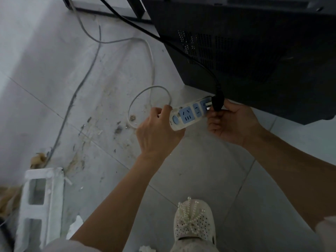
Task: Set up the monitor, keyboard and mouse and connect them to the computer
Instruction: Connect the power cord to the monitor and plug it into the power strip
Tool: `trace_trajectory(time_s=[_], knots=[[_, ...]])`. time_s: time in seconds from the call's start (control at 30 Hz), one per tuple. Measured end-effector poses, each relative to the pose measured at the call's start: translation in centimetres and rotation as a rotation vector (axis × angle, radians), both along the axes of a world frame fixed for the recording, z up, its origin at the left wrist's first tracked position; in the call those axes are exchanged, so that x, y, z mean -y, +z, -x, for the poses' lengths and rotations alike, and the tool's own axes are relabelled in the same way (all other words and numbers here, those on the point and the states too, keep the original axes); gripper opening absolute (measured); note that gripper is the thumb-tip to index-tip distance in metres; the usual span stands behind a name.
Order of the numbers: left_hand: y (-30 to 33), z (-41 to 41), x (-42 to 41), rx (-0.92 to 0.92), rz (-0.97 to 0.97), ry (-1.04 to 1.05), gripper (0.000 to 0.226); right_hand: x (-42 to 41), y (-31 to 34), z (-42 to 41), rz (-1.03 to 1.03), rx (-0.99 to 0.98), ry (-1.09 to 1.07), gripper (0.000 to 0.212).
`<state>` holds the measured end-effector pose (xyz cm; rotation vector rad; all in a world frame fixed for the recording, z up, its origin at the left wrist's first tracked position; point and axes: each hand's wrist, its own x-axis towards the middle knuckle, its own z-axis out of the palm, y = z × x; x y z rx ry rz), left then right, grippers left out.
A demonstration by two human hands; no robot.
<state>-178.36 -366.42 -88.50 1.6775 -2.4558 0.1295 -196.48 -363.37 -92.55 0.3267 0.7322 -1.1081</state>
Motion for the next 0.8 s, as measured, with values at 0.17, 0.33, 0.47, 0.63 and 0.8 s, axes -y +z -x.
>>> trace_trajectory(time_s=[0.17,0.33,0.47,0.63,0.8], knots=[[-0.1,0.0,0.0,-0.015,0.002,0.022,0.050,0.2,0.2,0.0,-0.016,-0.017,-0.025,0.036],[-0.1,0.0,-0.1,-0.018,0.004,0.047,0.049,0.2,0.3,-0.1,-0.010,-0.030,-0.022,0.036],[-0.1,0.2,-0.2,-0.036,0.013,0.067,0.050,0.2,0.3,-0.6,-0.001,-0.065,0.004,0.037],[-0.1,-0.1,-0.4,-0.046,0.034,0.071,0.052,0.5,0.6,-0.8,-0.019,-0.139,0.069,0.038],[-0.2,0.2,-0.5,-0.024,0.040,0.073,0.050,0.8,0.6,-1.6,-0.043,-0.252,0.076,0.044]])
